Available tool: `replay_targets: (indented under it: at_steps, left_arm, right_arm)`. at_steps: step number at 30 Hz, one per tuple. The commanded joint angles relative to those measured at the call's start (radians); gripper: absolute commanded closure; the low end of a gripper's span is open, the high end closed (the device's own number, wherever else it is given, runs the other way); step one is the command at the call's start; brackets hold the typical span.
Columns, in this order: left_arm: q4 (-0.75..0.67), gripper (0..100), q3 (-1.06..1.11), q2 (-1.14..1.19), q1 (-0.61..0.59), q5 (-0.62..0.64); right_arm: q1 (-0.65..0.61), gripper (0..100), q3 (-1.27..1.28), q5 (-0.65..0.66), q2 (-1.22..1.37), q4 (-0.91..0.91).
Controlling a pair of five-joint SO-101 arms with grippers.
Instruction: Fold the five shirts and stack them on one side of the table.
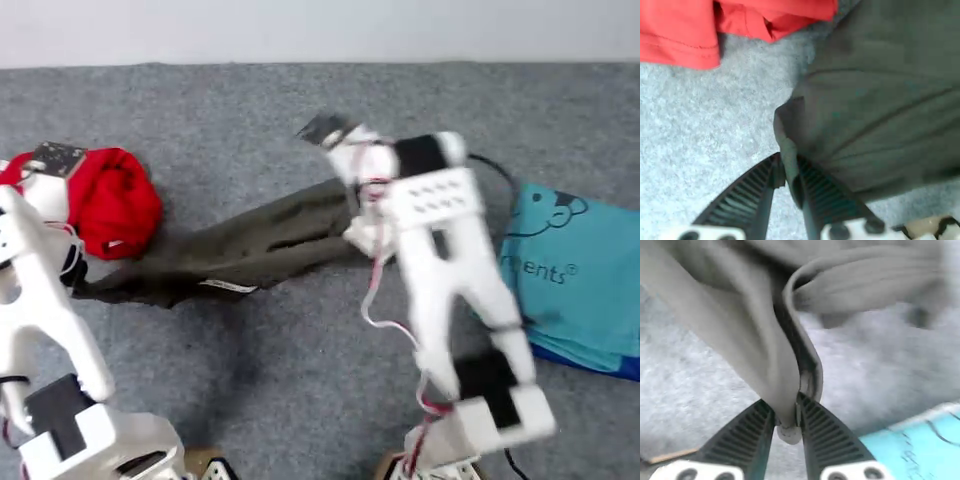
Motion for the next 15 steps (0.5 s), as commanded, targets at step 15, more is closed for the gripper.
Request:
replay_targets:
  at_steps: [15]
  left_arm:
    - [0.061,90,0.430,-0.551,0.381,-0.164]
  right_arm:
    - [0.383,98.8,0.178,0.198,-0.426,0.041]
